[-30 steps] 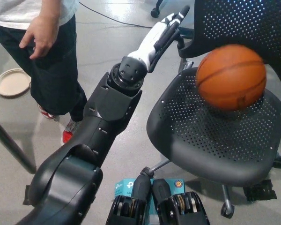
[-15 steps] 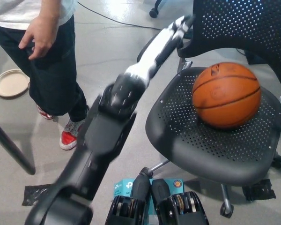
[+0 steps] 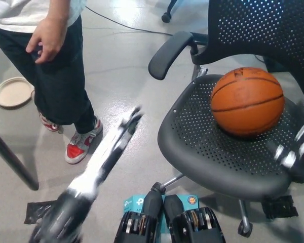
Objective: The robot grabs the basketball from a person using both hands and then drops it on the black chair in the front
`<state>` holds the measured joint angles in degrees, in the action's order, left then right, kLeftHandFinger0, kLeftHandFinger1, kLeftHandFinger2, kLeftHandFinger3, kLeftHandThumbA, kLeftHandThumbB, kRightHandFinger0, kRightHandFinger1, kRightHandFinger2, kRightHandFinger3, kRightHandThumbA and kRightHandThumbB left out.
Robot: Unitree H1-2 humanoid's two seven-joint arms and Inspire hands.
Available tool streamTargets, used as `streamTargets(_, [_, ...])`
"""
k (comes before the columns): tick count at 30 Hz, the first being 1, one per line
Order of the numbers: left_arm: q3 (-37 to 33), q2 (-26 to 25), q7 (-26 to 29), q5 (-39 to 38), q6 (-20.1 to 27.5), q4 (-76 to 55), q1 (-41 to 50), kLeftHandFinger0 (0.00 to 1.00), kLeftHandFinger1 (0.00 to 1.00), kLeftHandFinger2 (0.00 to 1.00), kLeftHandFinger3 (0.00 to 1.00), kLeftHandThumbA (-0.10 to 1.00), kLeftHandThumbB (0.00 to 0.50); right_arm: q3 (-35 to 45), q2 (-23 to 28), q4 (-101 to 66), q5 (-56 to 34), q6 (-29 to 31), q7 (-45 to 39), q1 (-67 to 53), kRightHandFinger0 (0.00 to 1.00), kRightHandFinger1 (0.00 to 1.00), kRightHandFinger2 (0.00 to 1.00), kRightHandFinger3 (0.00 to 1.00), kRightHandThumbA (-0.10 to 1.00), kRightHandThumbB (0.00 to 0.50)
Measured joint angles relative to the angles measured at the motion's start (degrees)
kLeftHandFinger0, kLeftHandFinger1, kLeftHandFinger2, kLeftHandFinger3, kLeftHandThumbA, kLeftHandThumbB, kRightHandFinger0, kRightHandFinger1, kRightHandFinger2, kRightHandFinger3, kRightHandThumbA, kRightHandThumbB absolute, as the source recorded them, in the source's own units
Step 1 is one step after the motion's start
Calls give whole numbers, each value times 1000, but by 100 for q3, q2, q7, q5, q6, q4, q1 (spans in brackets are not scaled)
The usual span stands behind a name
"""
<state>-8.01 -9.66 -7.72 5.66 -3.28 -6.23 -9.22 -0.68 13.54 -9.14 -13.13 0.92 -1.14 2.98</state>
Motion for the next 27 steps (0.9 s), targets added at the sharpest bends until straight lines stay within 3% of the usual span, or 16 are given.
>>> streamTargets(3, [335,-180,5,-118,245,-341,905,1000,1000,1000,1000,1000,235,-332,-161,23,218,237,-80,-536,1000,1000,1000,1000,1000,212])
streamTargets(4, [442,-240,5,-163,343,-330,1140,1000,1000,1000,1000,1000,243,-437,-201,78,289,323,-107,-703,1000,1000,1000,1000,1000,179])
streamTargets(7, [685,-318,12,-252,617,-136,1622,1000,1000,1000,1000,1000,225,-601,-279,299,442,560,-174,-951,1000,1000,1000,1000,1000,180])
streamTargets(9, [797,-312,15,-295,787,45,1798,1000,1000,1000,1000,1000,223,-671,-318,435,525,723,-196,-1029,1000,1000,1000,1000,1000,206])
streamTargets(10, [834,-303,16,-302,884,148,1853,1000,1000,1000,1000,1000,225,-691,-333,519,561,807,-200,-1061,1000,1000,1000,1000,1000,241])
streamTargets(11, [870,-291,18,-304,975,296,1887,1000,1000,1000,1000,1000,227,-702,-351,624,596,873,-201,-1092,1000,1000,1000,1000,1000,244])
streamTargets(22, [936,-264,61,-222,1778,1167,1883,1000,1000,1000,1000,1000,286,-707,-575,2111,941,1743,-216,-1118,1000,1000,1000,1000,1000,246])
streamTargets(27, [933,-228,100,-202,1985,1353,1855,1000,1000,1000,1000,1000,283,-642,-572,2292,968,1948,-269,-1049,1000,1000,1000,1000,1000,252])
